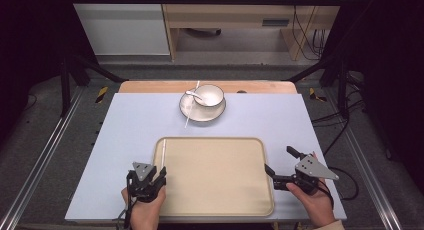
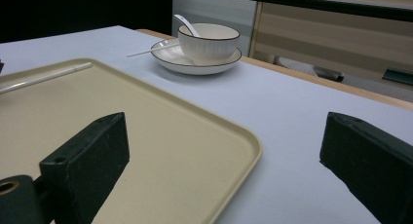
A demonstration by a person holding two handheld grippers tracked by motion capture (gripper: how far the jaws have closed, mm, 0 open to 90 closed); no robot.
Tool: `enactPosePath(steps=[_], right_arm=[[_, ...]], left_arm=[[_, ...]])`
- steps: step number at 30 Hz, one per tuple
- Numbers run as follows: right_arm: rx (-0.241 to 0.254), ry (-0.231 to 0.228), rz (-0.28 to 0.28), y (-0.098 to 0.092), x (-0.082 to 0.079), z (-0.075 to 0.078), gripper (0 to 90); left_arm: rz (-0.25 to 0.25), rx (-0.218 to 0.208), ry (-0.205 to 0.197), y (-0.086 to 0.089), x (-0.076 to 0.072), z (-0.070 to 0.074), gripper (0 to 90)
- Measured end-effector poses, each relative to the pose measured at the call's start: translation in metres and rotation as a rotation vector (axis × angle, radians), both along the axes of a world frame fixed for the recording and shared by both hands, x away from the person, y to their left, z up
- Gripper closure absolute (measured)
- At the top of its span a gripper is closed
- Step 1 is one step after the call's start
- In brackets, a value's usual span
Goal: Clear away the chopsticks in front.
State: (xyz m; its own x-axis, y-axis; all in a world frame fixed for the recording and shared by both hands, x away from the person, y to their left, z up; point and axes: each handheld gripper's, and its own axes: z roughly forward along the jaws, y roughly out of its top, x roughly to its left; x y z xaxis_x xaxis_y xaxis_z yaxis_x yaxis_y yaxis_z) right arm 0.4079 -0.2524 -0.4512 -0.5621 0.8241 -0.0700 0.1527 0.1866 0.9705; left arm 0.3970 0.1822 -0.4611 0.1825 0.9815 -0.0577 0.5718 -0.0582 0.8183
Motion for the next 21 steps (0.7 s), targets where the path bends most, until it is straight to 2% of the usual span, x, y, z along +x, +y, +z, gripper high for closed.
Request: enactPosePath(steps=[8,13,14,15,17,21], right_arm=[[-0.007,-0.001,-0.006,-0.001,0.001,0.0,3.7],[-0.01,-0.004,-0.006,-0.003,0.001,0.0,3.6],[-0.01,-0.005,-0.008,-0.003,0.0,0.0,3.6],[-0.01,-0.005,-0.008,-0.003,0.0,0.0,3.6],[-0.008,-0.004,-0.011,-0.003,0.0,0.001,3.5],[-0.011,-0.004,-0.012,-0.003,0.0,0.001,3.5]], left_arm=[[-0.088,0.062,0.002,-0.001,0.021,0.006,51.0],[-0.122,0.066,-0.016,-0.002,0.029,0.01,45.5],[-0.127,0.061,-0.023,-0.002,0.031,0.011,41.5],[-0.139,0.065,-0.023,-0.002,0.033,0.012,41.5],[-0.151,0.077,-0.031,-0.002,0.039,0.015,35.9],[-0.186,0.095,-0.065,-0.001,0.053,0.023,30.4]])
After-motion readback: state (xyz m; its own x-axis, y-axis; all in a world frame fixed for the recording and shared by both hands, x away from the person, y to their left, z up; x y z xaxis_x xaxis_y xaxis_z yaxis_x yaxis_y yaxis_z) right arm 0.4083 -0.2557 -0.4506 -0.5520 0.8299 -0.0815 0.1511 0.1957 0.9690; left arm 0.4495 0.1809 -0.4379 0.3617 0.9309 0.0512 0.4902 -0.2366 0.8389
